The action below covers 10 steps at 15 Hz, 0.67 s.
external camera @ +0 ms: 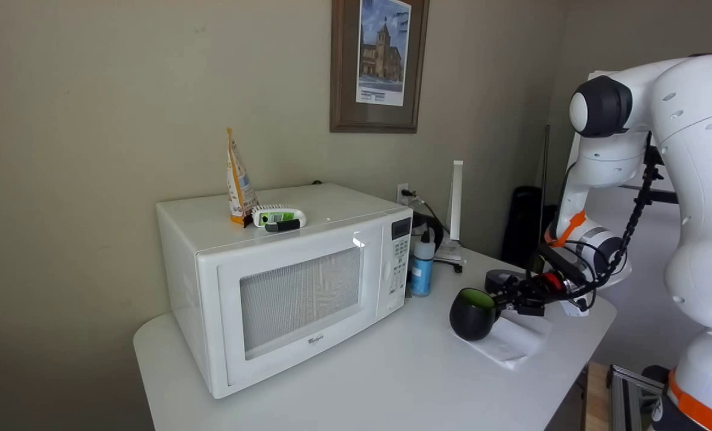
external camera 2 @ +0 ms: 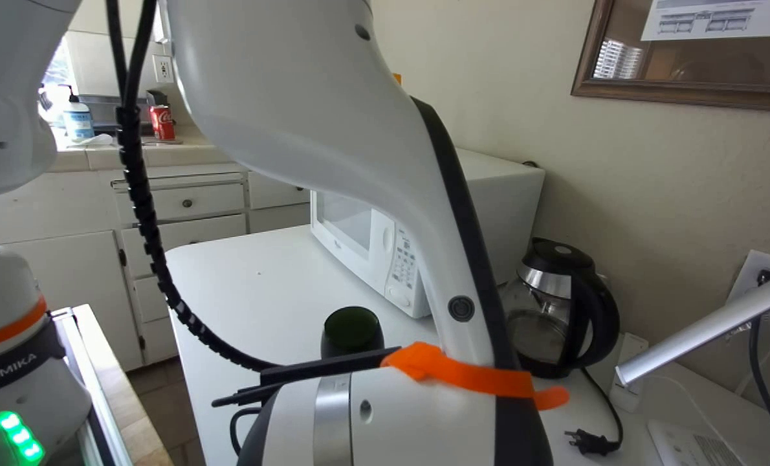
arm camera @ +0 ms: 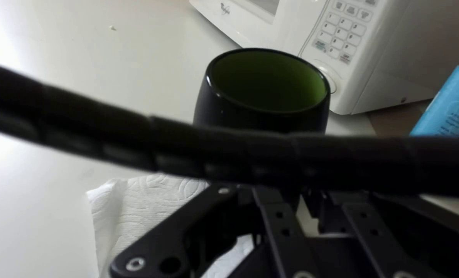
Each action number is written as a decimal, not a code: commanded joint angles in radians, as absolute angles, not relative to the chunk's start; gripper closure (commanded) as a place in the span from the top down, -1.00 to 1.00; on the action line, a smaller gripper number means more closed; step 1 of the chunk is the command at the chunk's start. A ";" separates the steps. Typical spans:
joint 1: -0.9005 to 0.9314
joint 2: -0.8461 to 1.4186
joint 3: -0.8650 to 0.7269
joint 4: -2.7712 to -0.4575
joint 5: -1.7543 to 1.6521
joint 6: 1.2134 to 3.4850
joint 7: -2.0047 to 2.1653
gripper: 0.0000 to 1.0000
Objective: Move the cup to the right
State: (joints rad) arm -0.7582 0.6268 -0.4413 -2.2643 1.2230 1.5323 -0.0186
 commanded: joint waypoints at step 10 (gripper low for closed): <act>-0.771 0.611 -0.470 -2.359 1.504 1.541 0.172 -0.89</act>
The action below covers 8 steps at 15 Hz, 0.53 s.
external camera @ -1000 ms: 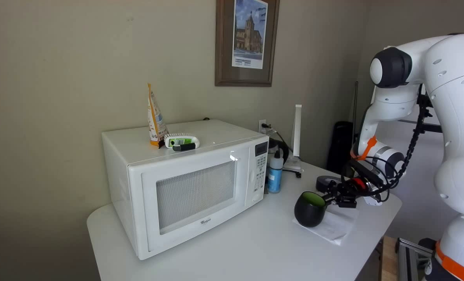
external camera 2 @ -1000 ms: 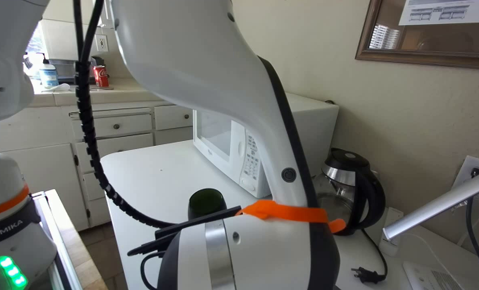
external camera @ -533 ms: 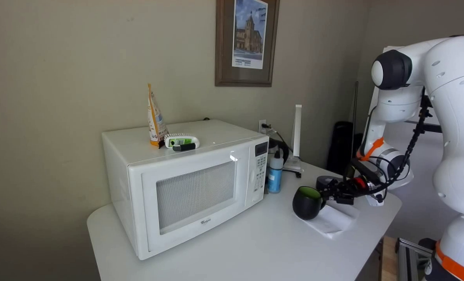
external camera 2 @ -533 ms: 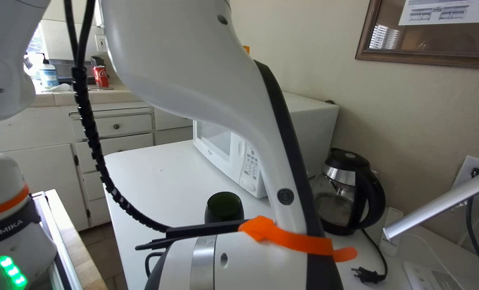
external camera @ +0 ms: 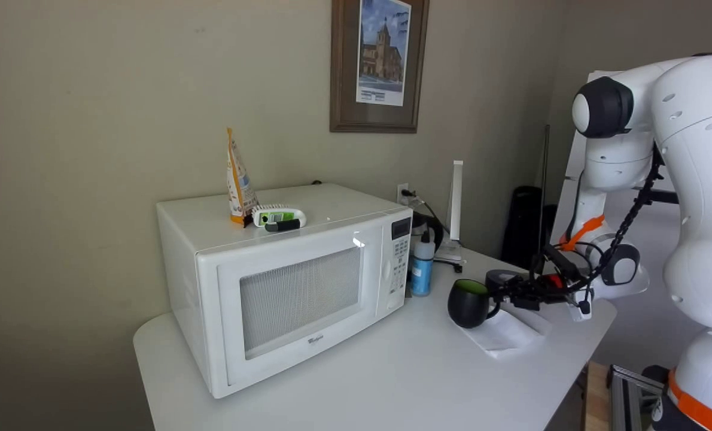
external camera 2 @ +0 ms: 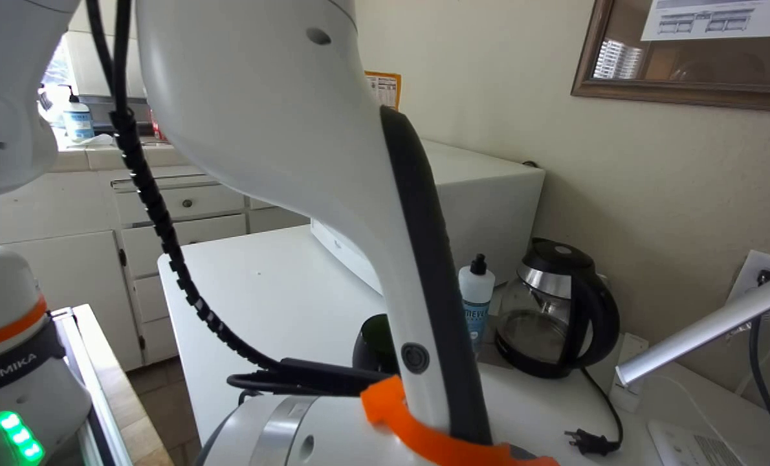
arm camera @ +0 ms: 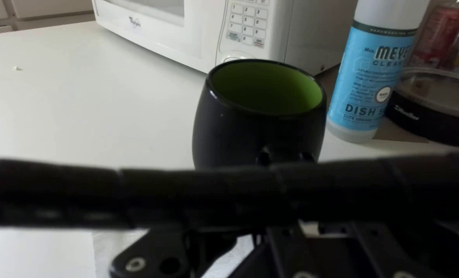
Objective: Move the cup to the right
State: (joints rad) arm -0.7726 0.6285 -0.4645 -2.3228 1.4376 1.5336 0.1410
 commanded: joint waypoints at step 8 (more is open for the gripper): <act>-0.753 0.575 -0.478 -2.429 1.633 1.573 0.232 -0.89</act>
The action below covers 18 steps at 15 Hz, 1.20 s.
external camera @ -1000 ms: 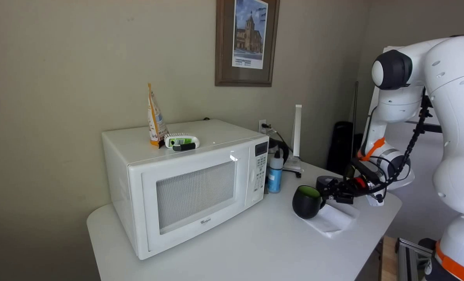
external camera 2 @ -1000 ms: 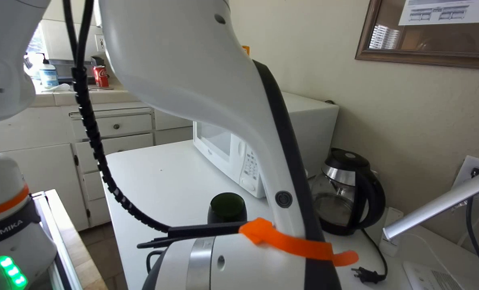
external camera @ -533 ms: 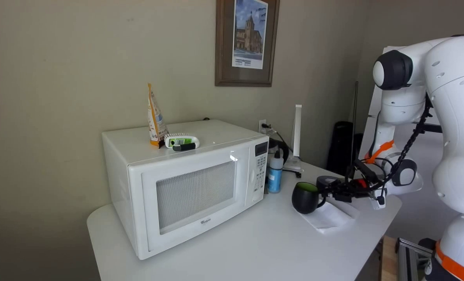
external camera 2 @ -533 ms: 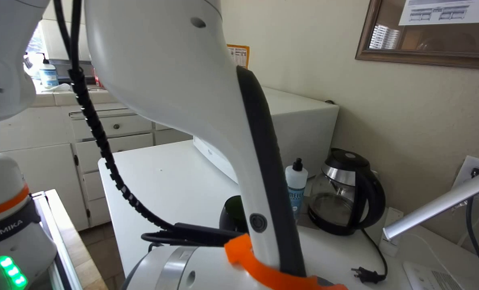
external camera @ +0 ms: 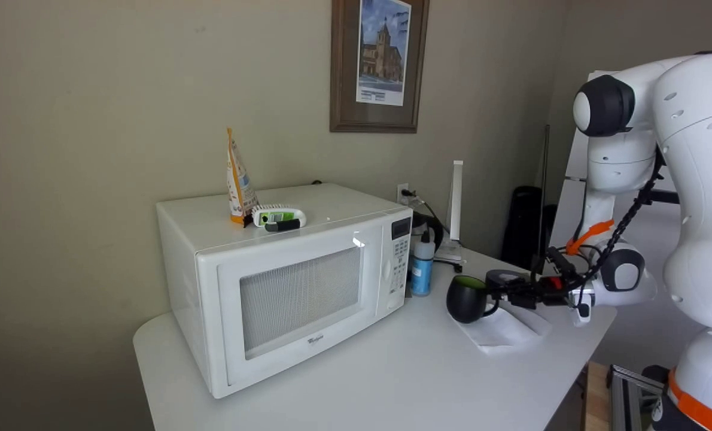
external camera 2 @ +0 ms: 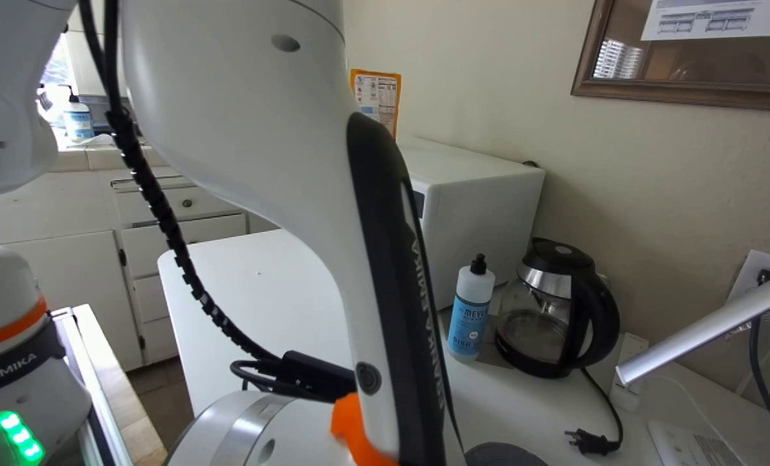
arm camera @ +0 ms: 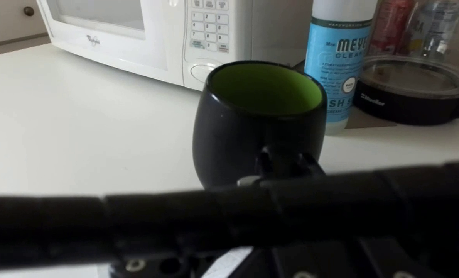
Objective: Move the cup to the right
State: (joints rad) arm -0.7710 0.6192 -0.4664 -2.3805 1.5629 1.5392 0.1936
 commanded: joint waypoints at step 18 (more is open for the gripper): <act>-0.645 0.479 -0.464 -2.522 1.906 1.747 0.299 -0.04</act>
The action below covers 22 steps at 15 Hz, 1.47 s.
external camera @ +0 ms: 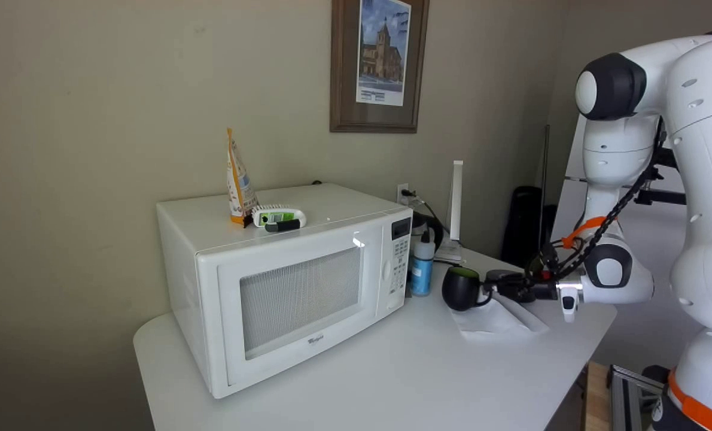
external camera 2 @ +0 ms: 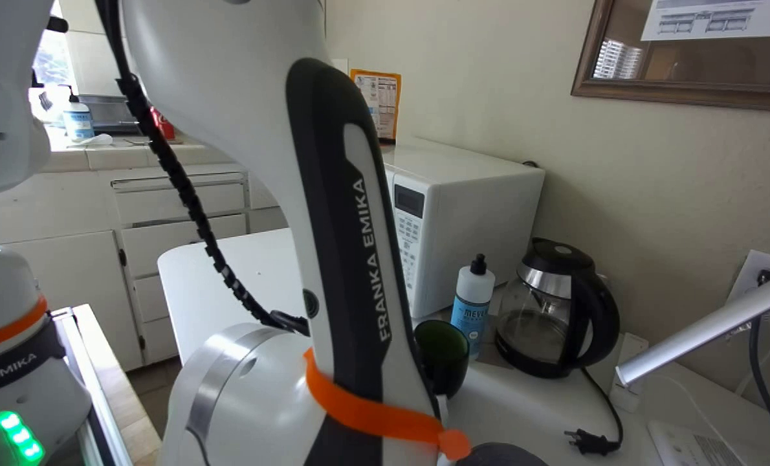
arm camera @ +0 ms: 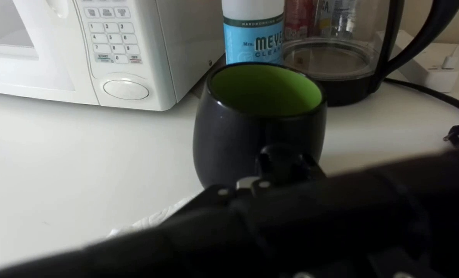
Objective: Move the cup to the right
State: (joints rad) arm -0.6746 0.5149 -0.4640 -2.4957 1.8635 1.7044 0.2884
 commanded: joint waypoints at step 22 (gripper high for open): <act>-0.563 0.011 -0.650 -2.722 1.522 1.924 0.013 1.00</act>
State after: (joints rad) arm -0.5869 0.2018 -0.5932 -2.6272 1.6151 1.7819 0.0766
